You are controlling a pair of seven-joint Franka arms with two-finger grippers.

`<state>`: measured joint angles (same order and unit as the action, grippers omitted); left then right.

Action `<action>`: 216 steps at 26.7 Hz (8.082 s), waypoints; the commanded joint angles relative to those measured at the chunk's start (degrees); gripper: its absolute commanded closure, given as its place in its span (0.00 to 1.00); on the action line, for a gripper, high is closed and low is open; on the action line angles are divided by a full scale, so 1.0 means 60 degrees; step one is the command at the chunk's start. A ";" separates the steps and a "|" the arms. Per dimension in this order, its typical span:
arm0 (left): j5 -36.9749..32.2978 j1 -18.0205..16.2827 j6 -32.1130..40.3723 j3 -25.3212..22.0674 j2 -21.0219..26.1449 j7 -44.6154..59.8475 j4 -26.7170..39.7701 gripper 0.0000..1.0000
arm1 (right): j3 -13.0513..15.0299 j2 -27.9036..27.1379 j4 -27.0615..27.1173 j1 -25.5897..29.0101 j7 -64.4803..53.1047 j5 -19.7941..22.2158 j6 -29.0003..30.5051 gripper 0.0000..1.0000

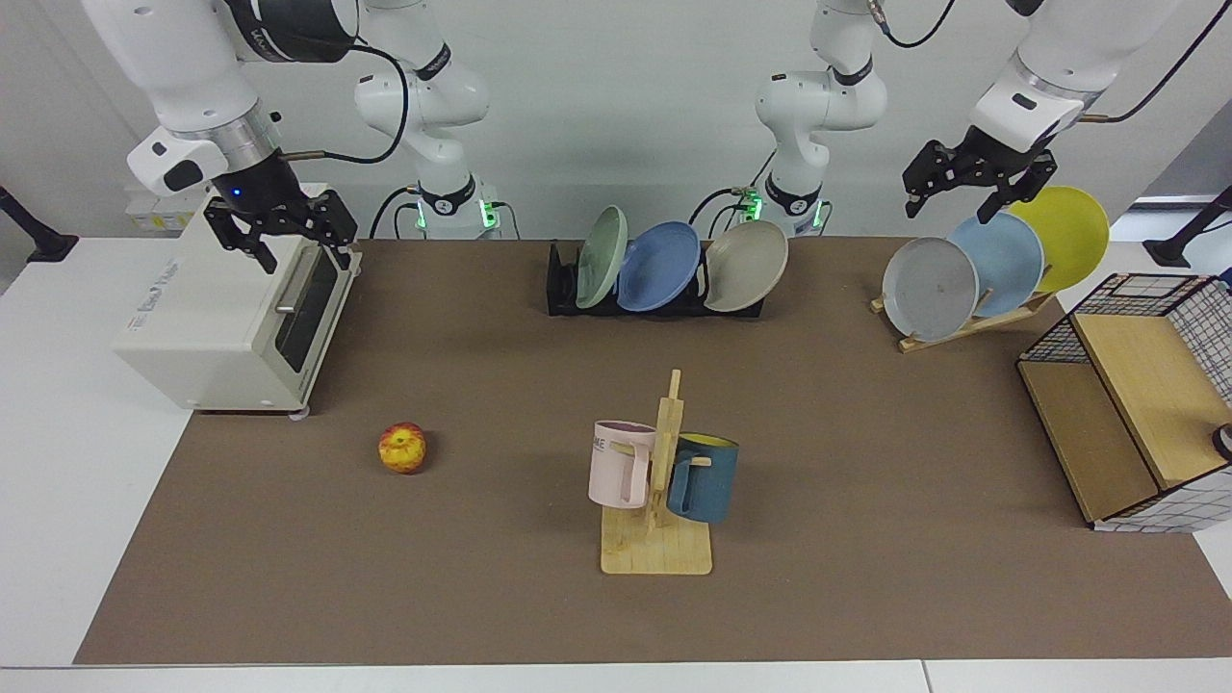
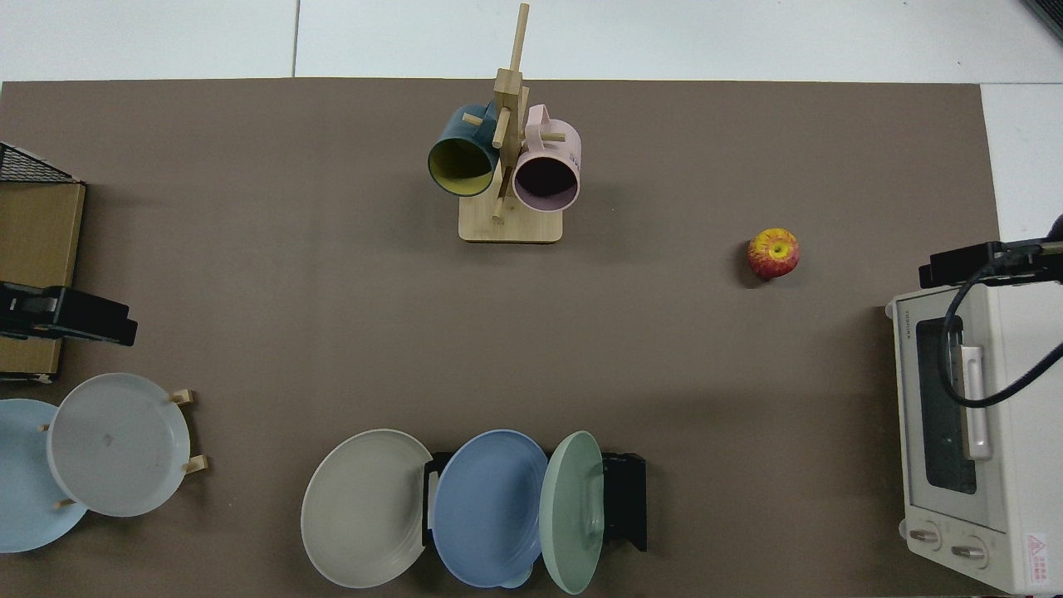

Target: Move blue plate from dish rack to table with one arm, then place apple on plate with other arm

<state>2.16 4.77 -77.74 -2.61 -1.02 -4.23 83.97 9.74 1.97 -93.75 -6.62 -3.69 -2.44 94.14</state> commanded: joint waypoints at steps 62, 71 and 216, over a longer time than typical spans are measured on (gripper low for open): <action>0.3666 0.2691 -0.6507 0.0991 -0.3506 0.0338 0.9191 0.00 | -0.0189 -0.4634 -0.2055 -0.0610 -0.0850 -0.0341 0.7380 0.01; 0.4795 0.3642 -0.7958 0.1373 -0.3082 0.0557 1.0511 0.00 | -0.0189 -0.4605 -0.2159 -0.0712 -0.0850 -0.0341 0.7469 0.01; -0.0008 -0.0663 -0.1032 0.2486 -0.0181 0.1408 0.0683 0.00 | -0.0189 -0.3681 -0.2056 -0.6235 0.6108 -0.0399 0.6940 0.93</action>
<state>3.47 1.02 -85.39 12.16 -0.84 3.69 88.34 8.12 -18.07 -106.10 -44.63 32.24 -3.88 131.12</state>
